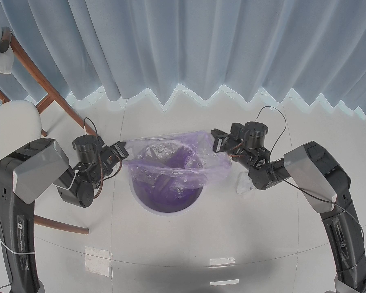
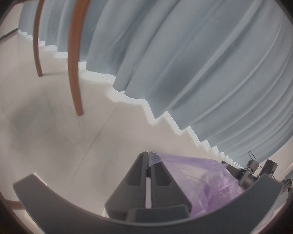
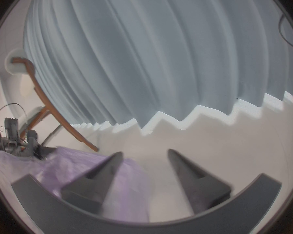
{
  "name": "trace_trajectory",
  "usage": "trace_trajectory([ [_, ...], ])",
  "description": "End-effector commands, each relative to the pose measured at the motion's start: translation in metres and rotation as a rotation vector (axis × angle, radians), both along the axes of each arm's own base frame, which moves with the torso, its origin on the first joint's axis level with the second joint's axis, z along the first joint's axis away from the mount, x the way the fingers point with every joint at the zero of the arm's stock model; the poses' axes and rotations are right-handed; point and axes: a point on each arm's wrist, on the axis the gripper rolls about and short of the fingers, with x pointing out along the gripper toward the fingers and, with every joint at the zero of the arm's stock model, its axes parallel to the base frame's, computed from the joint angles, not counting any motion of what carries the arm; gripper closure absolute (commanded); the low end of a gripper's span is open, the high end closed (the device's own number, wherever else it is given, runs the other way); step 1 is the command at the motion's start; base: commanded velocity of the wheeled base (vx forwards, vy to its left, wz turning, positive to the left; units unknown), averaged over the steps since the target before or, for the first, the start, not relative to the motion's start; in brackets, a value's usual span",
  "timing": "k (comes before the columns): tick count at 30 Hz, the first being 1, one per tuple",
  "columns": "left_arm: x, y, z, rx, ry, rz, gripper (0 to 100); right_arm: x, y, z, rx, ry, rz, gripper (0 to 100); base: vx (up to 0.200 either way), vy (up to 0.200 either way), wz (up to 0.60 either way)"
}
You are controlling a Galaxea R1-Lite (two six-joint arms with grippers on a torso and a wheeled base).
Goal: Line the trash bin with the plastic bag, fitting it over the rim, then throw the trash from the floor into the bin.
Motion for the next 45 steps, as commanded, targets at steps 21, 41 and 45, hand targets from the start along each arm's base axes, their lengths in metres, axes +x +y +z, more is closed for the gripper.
trace_trajectory([
  [21,-0.043,0.004,0.057,-0.021,-0.047,-0.099,0,-0.085,-0.038,0.044,0.188,0.029,0.039,0,0.0,0.0,0.0],
  [41,-0.094,0.006,0.092,0.43,-0.307,-0.44,0,-0.139,-0.11,0.08,0.36,-0.118,0.053,0,0.0,0.0,0.0],
  [45,-0.083,0.007,0.091,0.686,-0.323,-0.477,0,-0.145,-0.111,0.089,0.372,-0.131,0.058,0,0.0,0.0,0.0],
])
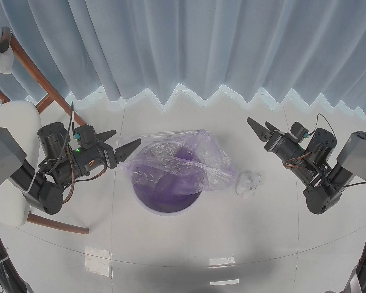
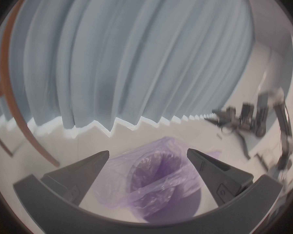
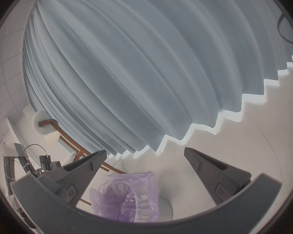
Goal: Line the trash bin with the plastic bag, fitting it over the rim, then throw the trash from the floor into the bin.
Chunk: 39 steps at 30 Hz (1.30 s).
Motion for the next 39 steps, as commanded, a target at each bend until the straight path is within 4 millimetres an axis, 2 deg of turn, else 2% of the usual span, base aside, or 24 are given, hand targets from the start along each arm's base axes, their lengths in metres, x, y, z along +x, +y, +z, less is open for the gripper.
trace_trajectory([
  [1,0.014,0.003,0.014,0.287,-0.116,-0.045,0,-0.015,-0.013,0.029,0.03,-0.064,-0.001,0,0.0,0.0,0.0],
  [4,0.023,0.001,0.02,0.36,-0.185,-0.103,0,-0.018,-0.013,0.034,0.034,-0.074,-0.001,0,0.0,0.0,0.0],
  [9,0.035,-0.006,0.016,0.424,-0.253,-0.239,0,-0.02,-0.014,0.034,0.032,-0.07,-0.001,0,0.0,0.0,0.0],
  [12,0.041,-0.006,0.006,0.465,-0.286,-0.296,0,-0.023,-0.015,0.038,0.037,-0.079,0.001,0,0.0,0.0,0.0],
  [18,0.045,-0.01,-0.012,0.514,-0.357,-0.405,0,-0.023,-0.009,0.033,0.03,-0.064,0.016,0,0.0,0.0,0.0],
  [26,0.043,-0.02,-0.018,0.528,-0.38,-0.45,0,-0.021,-0.008,0.028,0.027,-0.051,0.016,0,0.0,0.0,0.0],
  [35,0.052,-0.03,-0.055,0.538,-0.325,-0.493,0,-0.021,-0.008,0.028,0.023,-0.054,0.015,0,0.0,0.0,0.0],
  [38,0.054,-0.03,-0.062,0.54,-0.311,-0.491,0,-0.02,-0.007,0.022,0.009,-0.042,0.014,0,0.0,0.0,0.0],
  [39,0.054,-0.03,-0.063,0.54,-0.31,-0.492,100,-0.019,-0.007,0.019,0.002,-0.036,0.013,0,0.0,0.0,0.0],
])
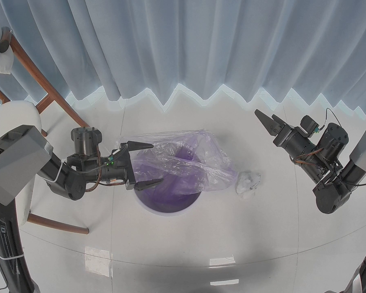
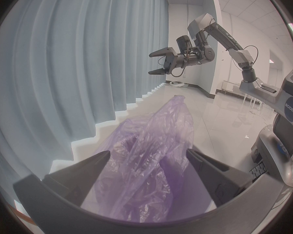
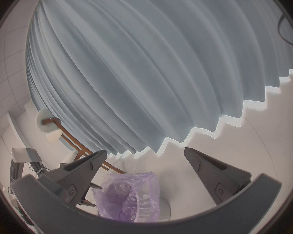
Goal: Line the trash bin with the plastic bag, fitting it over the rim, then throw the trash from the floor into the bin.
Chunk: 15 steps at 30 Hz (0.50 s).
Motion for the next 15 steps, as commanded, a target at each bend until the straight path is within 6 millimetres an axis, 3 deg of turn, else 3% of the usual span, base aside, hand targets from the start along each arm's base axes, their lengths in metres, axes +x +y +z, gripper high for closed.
trace_trajectory([
  [1,0.004,-0.001,-0.017,0.009,0.034,0.002,100,0.003,0.001,-0.009,-0.017,0.007,-0.002,0,0.0,0.0,0.0],
  [10,-0.029,0.004,-0.016,0.024,0.102,-0.004,100,0.007,0.002,-0.02,-0.056,0.016,-0.012,0,0.0,0.0,0.0],
  [15,-0.085,0.002,-0.01,0.048,0.184,-0.033,100,0.007,0.002,-0.02,-0.055,0.017,-0.011,0,0.0,0.0,0.0],
])
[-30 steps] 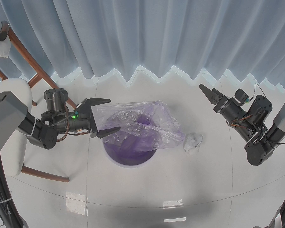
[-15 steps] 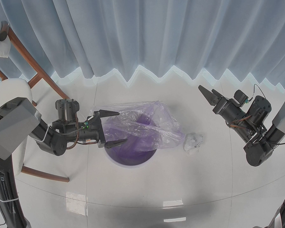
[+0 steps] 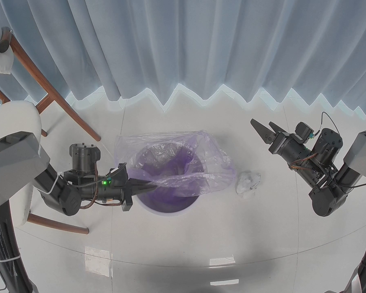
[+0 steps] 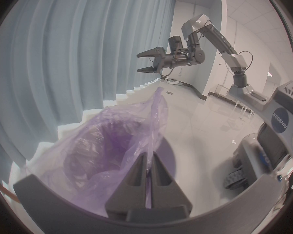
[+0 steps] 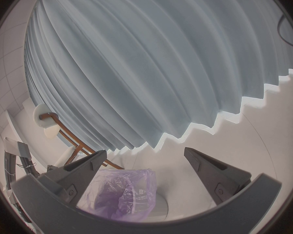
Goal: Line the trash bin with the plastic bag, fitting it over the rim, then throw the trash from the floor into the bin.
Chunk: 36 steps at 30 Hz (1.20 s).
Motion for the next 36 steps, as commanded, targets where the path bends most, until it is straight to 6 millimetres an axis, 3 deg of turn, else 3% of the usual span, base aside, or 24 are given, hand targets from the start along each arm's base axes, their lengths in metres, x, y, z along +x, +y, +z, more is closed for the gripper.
trace_trajectory([
  [1,-0.058,0.0,0.012,0.026,0.061,-0.02,100,0.001,0.0,-0.002,0.002,-0.007,0.0,0,0.0,0.0,0.0],
  [6,-0.099,0.008,-0.014,0.081,0.2,-0.008,100,0.001,0.001,-0.004,0.0,-0.003,0.002,0,0.0,0.0,0.0],
  [8,-0.104,0.011,-0.02,0.099,0.221,0.006,100,0.001,0.002,-0.005,0.001,0.001,0.004,0,0.0,0.0,0.0],
  [19,-0.102,0.021,-0.041,0.16,0.265,0.056,100,-0.001,0.003,-0.007,0.006,0.016,0.011,0,0.0,0.0,0.0],
  [25,-0.101,0.019,-0.041,0.16,0.263,0.049,100,-0.038,0.038,0.009,0.093,0.075,0.16,0,0.0,0.0,0.0],
  [30,-0.104,0.021,-0.041,0.159,0.265,0.052,100,-0.044,0.052,0.01,0.071,0.157,0.201,0,0.0,0.0,0.0],
  [36,-0.106,0.027,-0.031,0.144,0.223,0.074,100,-0.049,0.063,0.037,0.015,0.3,0.224,0,0.0,0.0,0.0],
])
